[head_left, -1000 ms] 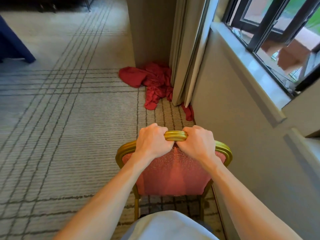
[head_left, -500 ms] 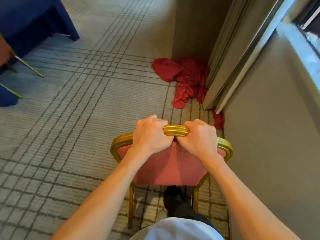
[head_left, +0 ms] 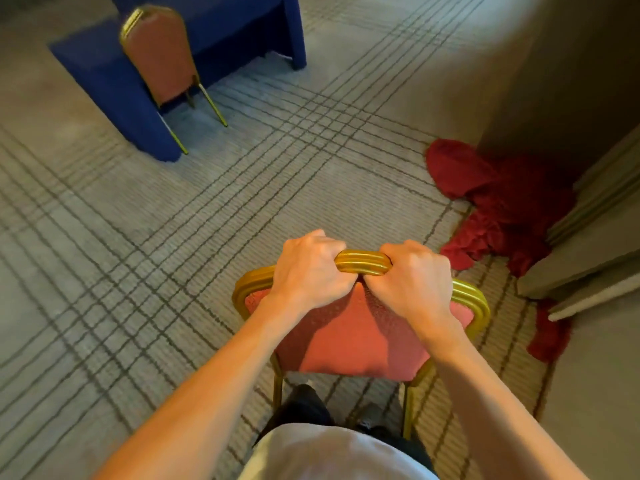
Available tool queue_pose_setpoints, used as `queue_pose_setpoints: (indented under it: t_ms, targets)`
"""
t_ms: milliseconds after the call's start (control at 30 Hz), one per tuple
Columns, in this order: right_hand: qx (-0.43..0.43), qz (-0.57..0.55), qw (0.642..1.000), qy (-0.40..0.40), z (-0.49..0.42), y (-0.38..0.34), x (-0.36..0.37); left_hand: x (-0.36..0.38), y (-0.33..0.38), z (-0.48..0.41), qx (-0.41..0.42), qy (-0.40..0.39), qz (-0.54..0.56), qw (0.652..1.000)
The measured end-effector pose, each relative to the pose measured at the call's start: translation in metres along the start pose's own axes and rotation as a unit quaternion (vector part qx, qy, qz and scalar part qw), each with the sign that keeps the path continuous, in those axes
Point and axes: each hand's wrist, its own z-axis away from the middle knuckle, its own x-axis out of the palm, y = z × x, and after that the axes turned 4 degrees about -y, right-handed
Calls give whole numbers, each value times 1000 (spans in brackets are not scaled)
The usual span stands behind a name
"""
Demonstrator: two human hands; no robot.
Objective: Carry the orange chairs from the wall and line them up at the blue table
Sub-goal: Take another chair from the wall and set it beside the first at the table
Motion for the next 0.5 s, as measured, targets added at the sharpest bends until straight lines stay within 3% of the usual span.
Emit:
queue_pose_setpoints:
  t_ms: [233,500]
  targets:
    - [-74,-30,996,26,-99,-18,27,-5,-57,-61,-69,27,-15,997]
    - [-72,-7,997,-1,-215,-49,74,-11,-148,-146,-79,41,13,996]
